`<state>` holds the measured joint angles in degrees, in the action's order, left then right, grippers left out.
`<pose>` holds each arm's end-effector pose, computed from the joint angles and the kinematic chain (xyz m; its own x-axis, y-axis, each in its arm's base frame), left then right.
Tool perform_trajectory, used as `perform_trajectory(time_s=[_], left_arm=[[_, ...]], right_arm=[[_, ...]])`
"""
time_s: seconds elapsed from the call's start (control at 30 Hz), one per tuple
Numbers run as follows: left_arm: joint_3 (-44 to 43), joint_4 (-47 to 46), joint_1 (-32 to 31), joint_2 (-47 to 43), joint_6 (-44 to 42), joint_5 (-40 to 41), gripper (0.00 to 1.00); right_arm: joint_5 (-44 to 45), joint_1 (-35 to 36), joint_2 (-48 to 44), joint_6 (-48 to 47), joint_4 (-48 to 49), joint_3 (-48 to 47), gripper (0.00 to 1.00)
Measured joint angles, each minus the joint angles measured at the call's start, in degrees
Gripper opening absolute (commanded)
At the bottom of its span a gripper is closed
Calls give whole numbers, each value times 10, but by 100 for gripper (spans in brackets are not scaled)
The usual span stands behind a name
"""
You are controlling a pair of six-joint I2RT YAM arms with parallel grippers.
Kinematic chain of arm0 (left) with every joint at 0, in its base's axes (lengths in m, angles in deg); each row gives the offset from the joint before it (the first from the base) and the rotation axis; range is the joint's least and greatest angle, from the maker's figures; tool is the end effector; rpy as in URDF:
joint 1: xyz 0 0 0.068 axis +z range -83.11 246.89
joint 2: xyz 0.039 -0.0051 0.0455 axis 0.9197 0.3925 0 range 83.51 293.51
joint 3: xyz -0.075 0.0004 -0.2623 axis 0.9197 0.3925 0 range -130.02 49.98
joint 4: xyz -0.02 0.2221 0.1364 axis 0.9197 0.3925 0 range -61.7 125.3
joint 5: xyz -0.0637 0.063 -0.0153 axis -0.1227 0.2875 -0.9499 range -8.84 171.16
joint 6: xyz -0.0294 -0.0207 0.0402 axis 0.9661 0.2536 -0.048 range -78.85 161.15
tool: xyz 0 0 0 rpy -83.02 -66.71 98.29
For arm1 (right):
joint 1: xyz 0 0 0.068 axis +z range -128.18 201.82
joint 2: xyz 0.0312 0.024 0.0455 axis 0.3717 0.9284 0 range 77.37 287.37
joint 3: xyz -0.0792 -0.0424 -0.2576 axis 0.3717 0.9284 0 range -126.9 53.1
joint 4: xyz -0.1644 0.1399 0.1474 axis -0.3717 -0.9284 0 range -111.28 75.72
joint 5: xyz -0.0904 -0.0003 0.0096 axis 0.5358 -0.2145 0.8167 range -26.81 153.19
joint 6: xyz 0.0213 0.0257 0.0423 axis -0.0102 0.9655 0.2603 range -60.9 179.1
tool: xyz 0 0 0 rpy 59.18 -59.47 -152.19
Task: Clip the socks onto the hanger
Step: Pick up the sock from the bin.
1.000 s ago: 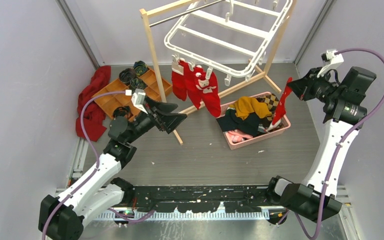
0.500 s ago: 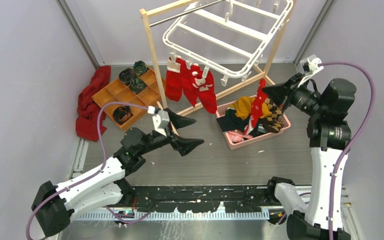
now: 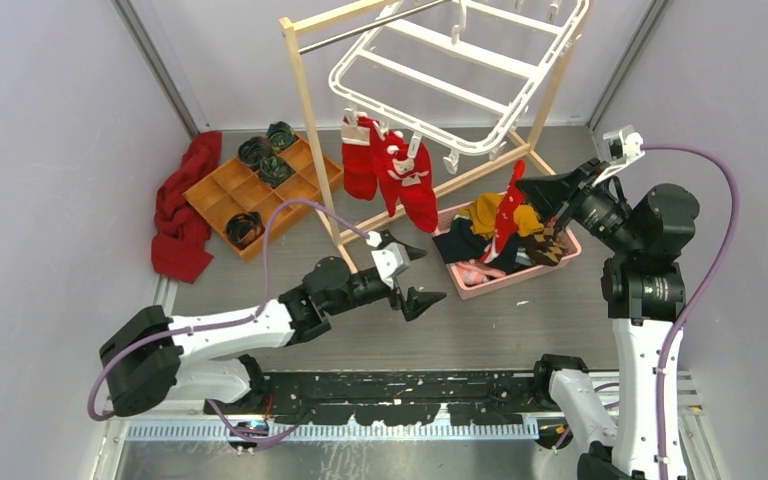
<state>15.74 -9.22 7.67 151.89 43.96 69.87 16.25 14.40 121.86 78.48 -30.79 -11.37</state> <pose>0.1310 -0.2337 0.2775 -0.0161 -0.0669 -0.9976 0.9429 0.3311 -0.0375 0.1417 0.0077 0.4447 -0.1541 0.2485 -0.9563 -0.6189 0.7302 0.2895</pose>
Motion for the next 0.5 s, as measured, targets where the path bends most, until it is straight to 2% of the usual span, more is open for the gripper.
perform_trajectory(time_s=[0.23,0.5], left_arm=[[12,-34,-7,2,-3,42,91],[60,16,-7,-151,-2,106,91]], right_arm=[[69,2,27,-7,10,9,1],[80,2,99,28,74,45,2]])
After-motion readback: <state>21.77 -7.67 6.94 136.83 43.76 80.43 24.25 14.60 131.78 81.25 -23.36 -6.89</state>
